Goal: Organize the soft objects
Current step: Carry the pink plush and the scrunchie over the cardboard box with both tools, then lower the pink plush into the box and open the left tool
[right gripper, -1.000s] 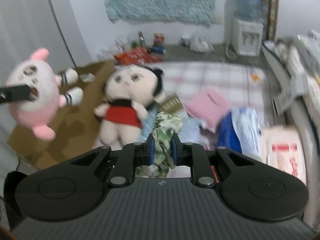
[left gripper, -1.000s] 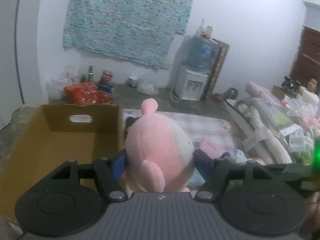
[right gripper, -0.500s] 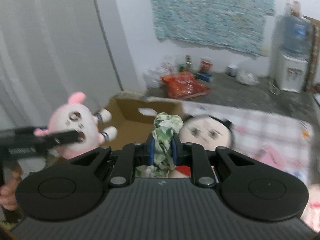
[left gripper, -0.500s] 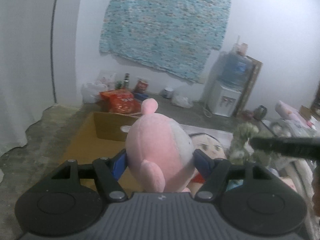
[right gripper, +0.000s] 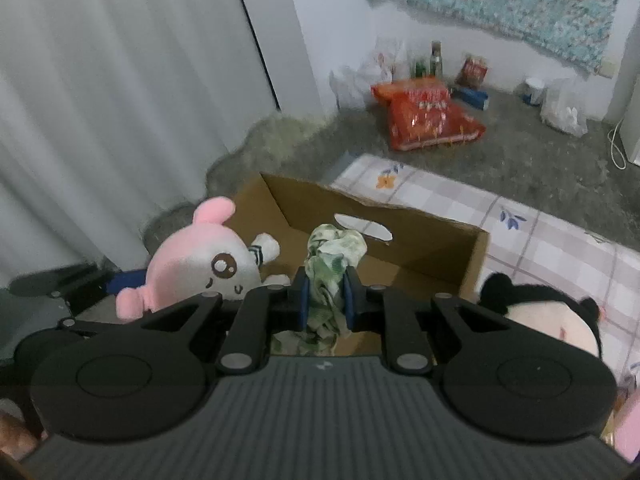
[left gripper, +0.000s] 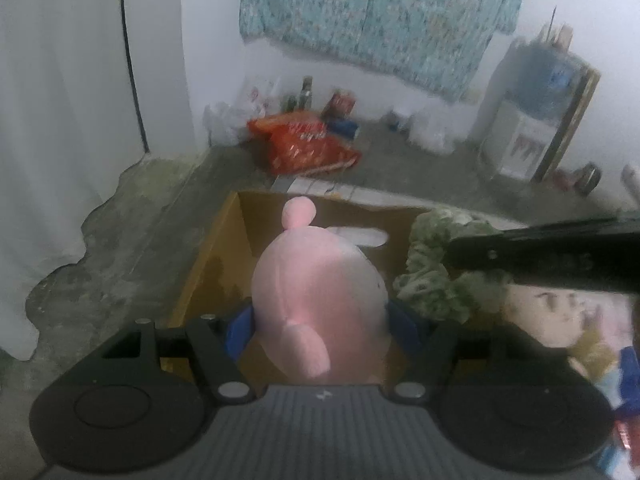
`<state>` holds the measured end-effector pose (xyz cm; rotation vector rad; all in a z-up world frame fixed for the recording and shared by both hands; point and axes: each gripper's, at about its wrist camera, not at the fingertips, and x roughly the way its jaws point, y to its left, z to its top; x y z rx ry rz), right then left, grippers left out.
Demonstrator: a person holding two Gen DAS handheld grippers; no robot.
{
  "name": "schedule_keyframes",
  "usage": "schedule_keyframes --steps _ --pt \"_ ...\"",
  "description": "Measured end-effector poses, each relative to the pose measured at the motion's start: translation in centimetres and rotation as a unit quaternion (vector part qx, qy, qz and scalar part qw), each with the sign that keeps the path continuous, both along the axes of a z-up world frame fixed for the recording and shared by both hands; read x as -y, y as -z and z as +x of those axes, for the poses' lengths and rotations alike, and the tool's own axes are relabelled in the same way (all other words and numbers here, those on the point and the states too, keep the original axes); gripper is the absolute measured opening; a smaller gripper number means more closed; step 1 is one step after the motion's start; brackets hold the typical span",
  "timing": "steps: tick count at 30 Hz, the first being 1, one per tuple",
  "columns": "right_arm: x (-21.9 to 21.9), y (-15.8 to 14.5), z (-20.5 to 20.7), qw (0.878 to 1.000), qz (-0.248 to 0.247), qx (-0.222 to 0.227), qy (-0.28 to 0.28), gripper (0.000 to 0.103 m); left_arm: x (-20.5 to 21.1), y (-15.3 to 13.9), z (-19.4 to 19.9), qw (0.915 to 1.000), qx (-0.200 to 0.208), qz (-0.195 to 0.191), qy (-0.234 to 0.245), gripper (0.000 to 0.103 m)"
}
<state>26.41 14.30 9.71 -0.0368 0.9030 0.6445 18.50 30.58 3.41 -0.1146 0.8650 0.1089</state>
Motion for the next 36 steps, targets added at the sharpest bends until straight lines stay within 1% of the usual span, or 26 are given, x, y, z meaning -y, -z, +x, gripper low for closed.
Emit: schedule_keyframes --steps 4,8,12,15,18,21,24,32,34,36 --pt "-3.4 2.8 2.9 0.999 -0.027 -0.014 -0.01 0.016 0.0 2.1 2.9 0.9993 -0.028 0.023 -0.001 0.072" --pt "-5.4 4.6 4.7 0.999 -0.042 -0.015 -0.02 0.018 0.1 3.5 5.0 0.9988 -0.04 0.028 -0.006 0.073" --pt "-5.5 6.1 5.8 0.998 -0.05 -0.01 -0.028 0.022 -0.1 4.5 5.9 0.9979 -0.052 0.037 -0.013 0.075" --pt "-5.3 7.6 6.8 0.998 -0.06 -0.006 -0.033 0.023 0.0 4.6 6.0 0.9973 -0.053 0.048 -0.017 0.077" --pt "-5.1 8.3 7.2 0.997 -0.067 0.001 -0.034 0.025 0.0 4.3 6.0 0.9972 -0.052 0.048 -0.021 0.077" --pt "-4.7 8.7 7.3 0.998 -0.057 0.0 -0.036 0.026 0.2 4.0 5.9 0.9973 -0.049 0.049 -0.025 0.077" --pt "-4.6 8.9 7.5 0.998 -0.044 -0.009 -0.036 0.026 0.1 3.6 5.5 0.9972 -0.045 0.053 -0.027 0.077" --pt "-5.4 10.5 8.4 0.998 0.013 -0.058 -0.031 0.027 -0.8 2.4 4.1 0.9976 -0.036 0.044 -0.041 0.077" --pt "-5.4 10.7 8.6 0.998 0.022 -0.061 -0.026 0.032 -0.9 2.2 3.9 0.9977 -0.034 0.043 -0.04 0.077" --pt "-5.1 10.7 8.8 0.997 0.041 -0.065 -0.018 0.046 -0.9 1.9 3.7 0.9978 -0.031 0.041 -0.042 0.078"
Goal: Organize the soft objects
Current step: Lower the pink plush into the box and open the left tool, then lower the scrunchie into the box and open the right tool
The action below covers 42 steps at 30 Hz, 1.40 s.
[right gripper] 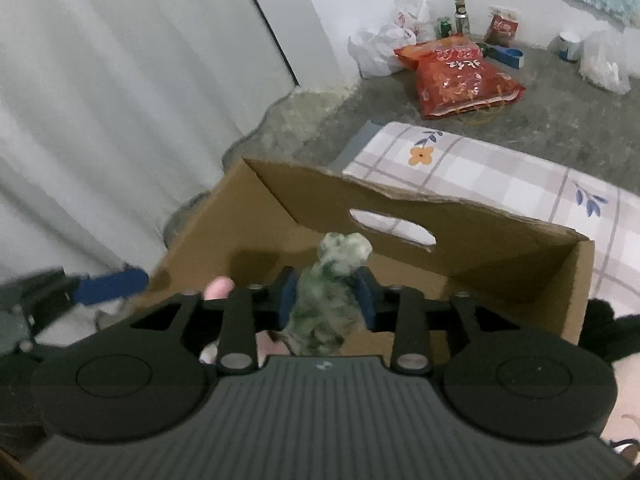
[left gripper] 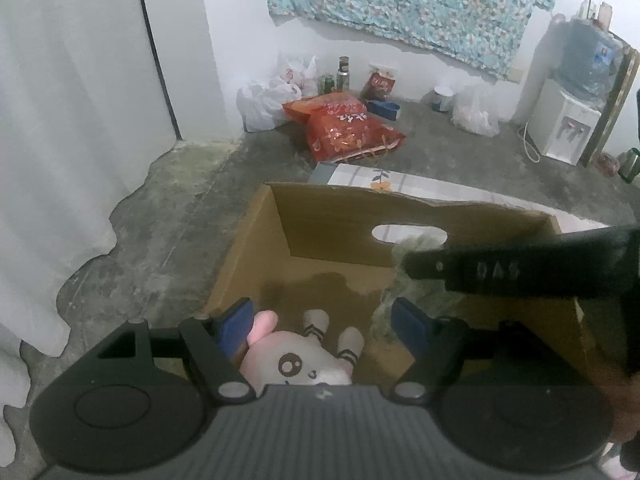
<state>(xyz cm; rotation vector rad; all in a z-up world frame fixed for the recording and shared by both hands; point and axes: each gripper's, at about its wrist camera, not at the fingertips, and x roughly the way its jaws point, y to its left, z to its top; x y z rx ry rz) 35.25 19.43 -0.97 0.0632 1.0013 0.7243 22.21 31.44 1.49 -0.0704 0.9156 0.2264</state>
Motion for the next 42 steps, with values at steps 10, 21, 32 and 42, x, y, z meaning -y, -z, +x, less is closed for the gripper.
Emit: schedule_keyframes --steps 10,21,32,42 --pt "0.4 0.0 0.5 0.999 0.046 -0.014 0.02 0.053 -0.4 -1.5 -1.4 0.9997 0.022 -0.003 -0.01 0.083" --pt "-2.3 2.6 0.9 0.992 -0.112 -0.053 0.009 0.025 -1.6 -3.3 -3.8 0.9976 0.056 -0.005 -0.04 0.089" --pt "-6.2 9.2 3.6 0.982 -0.164 -0.098 0.009 0.012 -3.8 -3.4 -3.9 0.9962 0.068 -0.028 -0.047 0.09" --pt "-8.6 8.6 3.1 0.994 -0.085 -0.068 -0.032 0.014 -3.6 -3.2 -3.9 0.9965 0.064 -0.027 -0.046 0.09"
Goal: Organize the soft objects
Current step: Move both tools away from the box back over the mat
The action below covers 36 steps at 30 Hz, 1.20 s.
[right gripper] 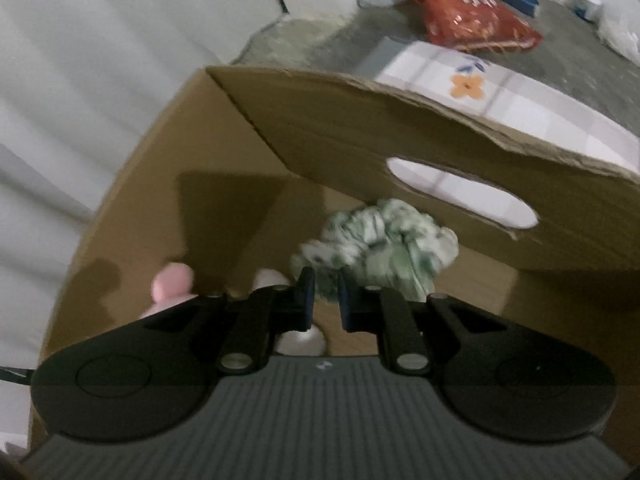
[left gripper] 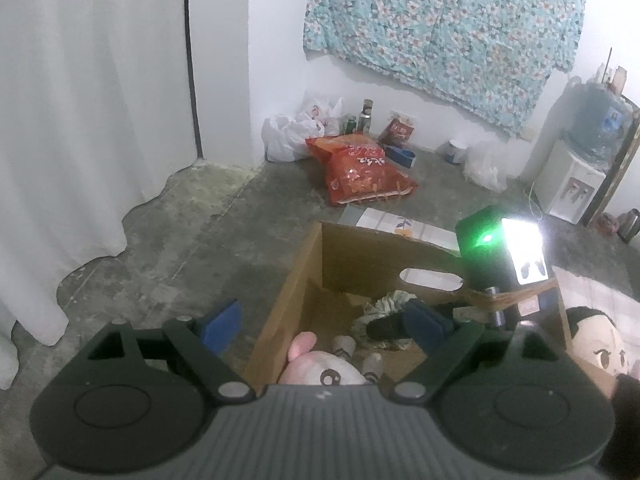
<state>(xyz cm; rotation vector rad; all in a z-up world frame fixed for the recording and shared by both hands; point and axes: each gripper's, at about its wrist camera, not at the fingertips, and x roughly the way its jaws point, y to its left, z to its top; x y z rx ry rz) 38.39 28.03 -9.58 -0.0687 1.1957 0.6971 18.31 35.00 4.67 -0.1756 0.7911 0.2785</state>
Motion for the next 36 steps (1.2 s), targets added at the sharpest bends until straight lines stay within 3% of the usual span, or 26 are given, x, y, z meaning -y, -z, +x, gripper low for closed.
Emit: schedule_keyframes --steps 3,5,9,14,18,24,30,33,36 --pt "0.0 -1.1 -0.4 1.0 0.013 0.021 -0.006 0.015 0.1 -0.1 -0.1 1.0 0.003 0.0 0.001 0.09" --pt "0.5 -2.6 -1.2 0.999 0.013 0.047 -0.013 0.022 0.4 -0.4 -0.4 0.9999 0.01 0.001 0.004 0.09" --pt "2.5 -6.7 -3.5 0.994 0.023 0.103 -0.024 0.047 1.6 -1.9 -2.0 0.9992 0.036 -0.002 0.016 0.091" --pt "6.8 -12.6 -7.4 0.983 0.027 0.184 -0.013 0.061 4.1 -4.7 -5.3 0.9964 0.076 0.002 0.038 0.095" --pt "11.8 -17.4 -12.6 0.971 0.026 0.239 0.013 0.08 7.2 -7.2 -8.9 0.9915 0.112 -0.001 0.066 0.1" --pt "21.4 -22.8 -22.4 0.949 0.008 0.306 0.075 0.093 13.5 -9.5 -14.5 0.9809 0.142 0.003 0.133 0.102" --pt "30.9 -23.8 -31.6 0.934 -0.006 0.319 0.159 0.102 19.8 -9.1 -18.9 0.9699 0.148 -0.014 0.193 0.103" --pt "34.5 -23.1 -35.9 0.924 -0.031 0.326 0.198 0.102 22.5 -8.0 -20.1 0.9662 0.135 -0.032 0.217 0.103" --pt "37.7 -21.6 -39.0 0.923 -0.036 0.308 0.23 0.102 25.0 -6.8 -20.7 0.9618 0.121 -0.043 0.242 0.103"
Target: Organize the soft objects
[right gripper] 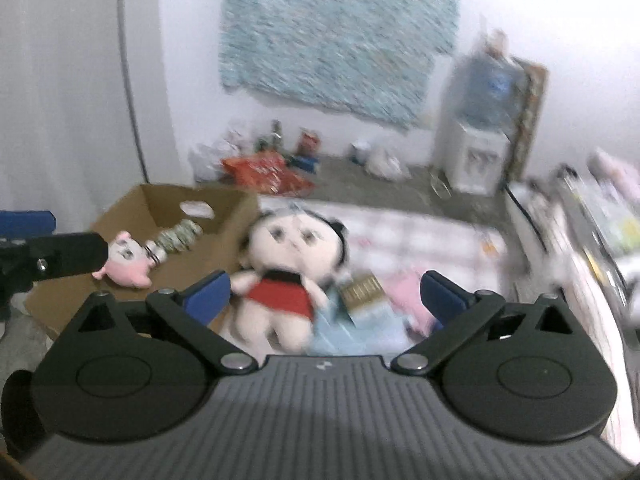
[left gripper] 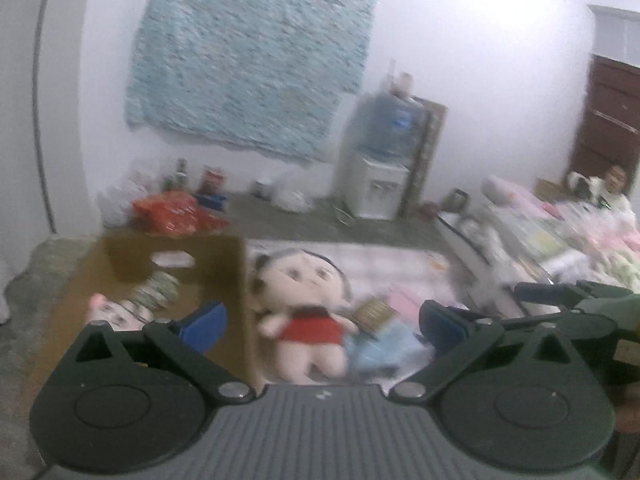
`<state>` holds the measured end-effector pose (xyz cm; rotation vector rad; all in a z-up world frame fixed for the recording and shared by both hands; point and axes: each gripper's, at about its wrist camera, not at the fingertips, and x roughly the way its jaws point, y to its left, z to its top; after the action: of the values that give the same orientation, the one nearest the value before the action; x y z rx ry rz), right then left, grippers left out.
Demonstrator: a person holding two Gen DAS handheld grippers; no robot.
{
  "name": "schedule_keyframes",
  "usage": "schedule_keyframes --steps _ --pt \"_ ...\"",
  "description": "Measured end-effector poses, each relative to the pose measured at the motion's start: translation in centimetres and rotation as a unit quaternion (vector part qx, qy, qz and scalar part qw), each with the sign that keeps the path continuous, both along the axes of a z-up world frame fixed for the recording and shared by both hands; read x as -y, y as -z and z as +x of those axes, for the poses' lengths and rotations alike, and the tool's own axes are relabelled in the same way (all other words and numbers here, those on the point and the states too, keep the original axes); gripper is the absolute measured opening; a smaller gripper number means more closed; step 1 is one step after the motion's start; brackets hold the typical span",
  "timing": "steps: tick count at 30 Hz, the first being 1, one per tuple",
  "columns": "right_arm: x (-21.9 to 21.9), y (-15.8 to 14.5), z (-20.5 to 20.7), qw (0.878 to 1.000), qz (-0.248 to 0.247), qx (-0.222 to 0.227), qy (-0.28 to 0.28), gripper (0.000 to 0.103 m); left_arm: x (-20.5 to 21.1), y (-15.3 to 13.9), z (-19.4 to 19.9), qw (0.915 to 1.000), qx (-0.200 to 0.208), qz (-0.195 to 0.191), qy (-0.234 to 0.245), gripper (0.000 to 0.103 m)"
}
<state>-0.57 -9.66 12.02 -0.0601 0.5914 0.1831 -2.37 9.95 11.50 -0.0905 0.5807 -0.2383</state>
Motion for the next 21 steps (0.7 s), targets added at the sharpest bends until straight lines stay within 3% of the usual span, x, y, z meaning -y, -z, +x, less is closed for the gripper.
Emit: schedule_keyframes --steps 9,21 --pt "6.6 4.0 -5.9 0.996 0.0 -0.045 0.08 0.102 6.8 3.5 -1.4 0.9978 -0.028 0.031 0.052 0.103" --pt "11.4 7.8 -6.4 0.986 0.023 -0.085 0.138 0.102 12.2 6.8 -0.8 0.9936 -0.048 0.076 0.069 0.103"
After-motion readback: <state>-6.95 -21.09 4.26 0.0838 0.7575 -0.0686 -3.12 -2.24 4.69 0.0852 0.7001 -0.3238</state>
